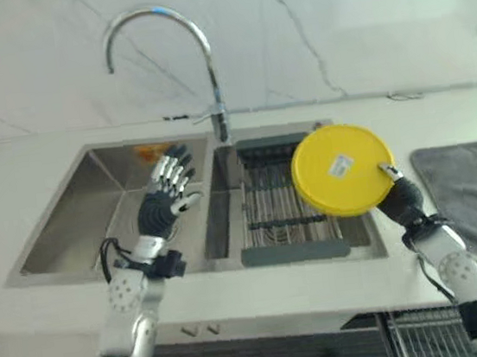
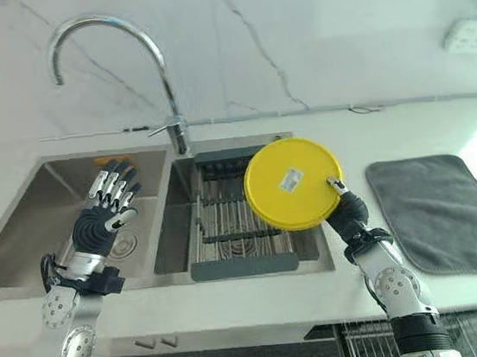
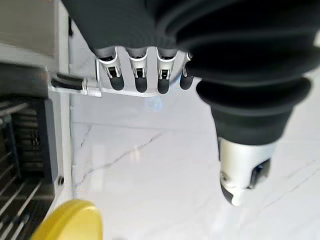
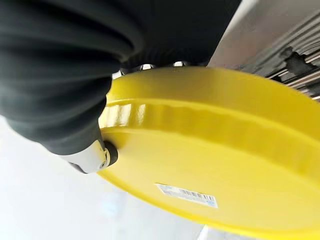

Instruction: Place the dishes in the dishwasher.

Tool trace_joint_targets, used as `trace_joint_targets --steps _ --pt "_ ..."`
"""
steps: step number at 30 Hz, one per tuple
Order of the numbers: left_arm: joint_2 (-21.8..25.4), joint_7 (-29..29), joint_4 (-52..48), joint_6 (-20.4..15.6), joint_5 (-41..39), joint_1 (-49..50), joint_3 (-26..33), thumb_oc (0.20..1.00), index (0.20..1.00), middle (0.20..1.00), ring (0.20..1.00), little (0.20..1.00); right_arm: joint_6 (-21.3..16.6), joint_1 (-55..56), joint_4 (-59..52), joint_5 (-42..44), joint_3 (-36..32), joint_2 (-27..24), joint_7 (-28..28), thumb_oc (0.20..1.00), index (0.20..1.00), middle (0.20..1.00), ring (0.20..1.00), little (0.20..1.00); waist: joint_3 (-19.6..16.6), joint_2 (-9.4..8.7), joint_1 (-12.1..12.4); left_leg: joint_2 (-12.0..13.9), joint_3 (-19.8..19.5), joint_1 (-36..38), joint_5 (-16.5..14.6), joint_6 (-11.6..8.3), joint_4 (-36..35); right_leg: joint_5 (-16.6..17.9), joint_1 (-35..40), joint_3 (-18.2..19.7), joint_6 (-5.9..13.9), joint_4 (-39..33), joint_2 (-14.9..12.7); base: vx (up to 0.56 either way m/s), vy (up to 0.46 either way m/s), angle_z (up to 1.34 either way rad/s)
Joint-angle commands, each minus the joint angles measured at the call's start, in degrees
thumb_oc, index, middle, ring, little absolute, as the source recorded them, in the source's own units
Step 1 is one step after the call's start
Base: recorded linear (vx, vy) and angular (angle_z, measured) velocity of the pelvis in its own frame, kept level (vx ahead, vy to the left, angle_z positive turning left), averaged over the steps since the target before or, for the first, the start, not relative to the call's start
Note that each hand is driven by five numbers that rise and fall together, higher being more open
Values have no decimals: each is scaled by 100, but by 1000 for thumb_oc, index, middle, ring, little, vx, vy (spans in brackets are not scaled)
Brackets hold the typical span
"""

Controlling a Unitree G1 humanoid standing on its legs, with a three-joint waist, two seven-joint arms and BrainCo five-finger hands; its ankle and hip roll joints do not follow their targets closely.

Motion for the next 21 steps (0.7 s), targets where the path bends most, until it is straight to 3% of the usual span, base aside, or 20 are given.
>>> trace_joint_targets --steps 1,2,4,6,8,10,14,18,21 --pt "228 -266 -221 -475 -1 -35 264 1000 1000 1000 1000 1000 -498 -147 -580 535 -520 319 511 200 200 200 200 200 -251 -219 -131 -183 146 694 22 36 -422 339 -478 408 243 692 -99 -43 576 -45" --pt "239 -359 -263 -414 -23 70 247 1000 1000 1000 1000 1000 -513 196 -917 446 -664 386 544 200 200 200 200 200 -197 -191 -269 -349 184 685 -43 82 -403 547 -730 551 323 836 -242 -24 455 -51" --pt "256 -361 -286 -417 50 126 221 1000 1000 1000 1000 1000 -542 296 -999 462 -680 333 576 200 200 200 200 200 -170 -190 -300 -413 216 717 -38 67 -441 729 -815 508 359 815 -310 0 226 -47" --pt "323 -269 -364 -399 118 223 198 1000 1000 1000 1000 1000 -541 373 -1154 549 -685 237 521 200 200 200 200 200 -123 -201 -314 -463 366 811 -30 34 -566 1000 -1009 173 447 865 -382 6 142 -47" --pt "390 -182 -403 -387 18 266 211 1000 1000 1000 1000 1000 -542 308 -1216 735 -674 163 472 200 200 200 200 200 -105 -151 -253 -410 532 915 36 45 -827 838 -1073 -224 470 1154 -208 -97 155 -77" --pt "421 -156 -413 -394 -55 256 180 1000 1000 1000 1000 1000 -608 216 -1154 753 -656 97 482 200 200 200 200 200 -130 -133 -162 -411 524 874 175 64 -965 576 -932 -383 383 1330 -16 -154 83 -96" --pt "404 -46 -439 -339 140 187 54 1000 1000 1000 1000 1000 -806 110 -1174 843 -573 35 564 200 200 200 200 200 -205 -148 19 -462 506 669 295 112 -1028 300 -666 -790 244 1660 -12 -164 -18 -56" --pt "427 194 -307 -247 122 84 104 1000 1000 1000 1000 1000 -795 -7 -1326 687 -351 259 493 200 200 200 200 200 -267 -138 129 -458 622 615 337 156 -1028 341 -453 -902 295 1827 -402 -175 -151 -36" --pt "411 340 -378 -271 293 52 174 1000 1000 1000 1000 1000 -707 -15 -1492 568 -193 473 474 200 200 200 200 200 -244 -138 260 -255 992 649 315 53 -1028 585 -148 -1313 492 1522 -1090 -269 -392 -83"
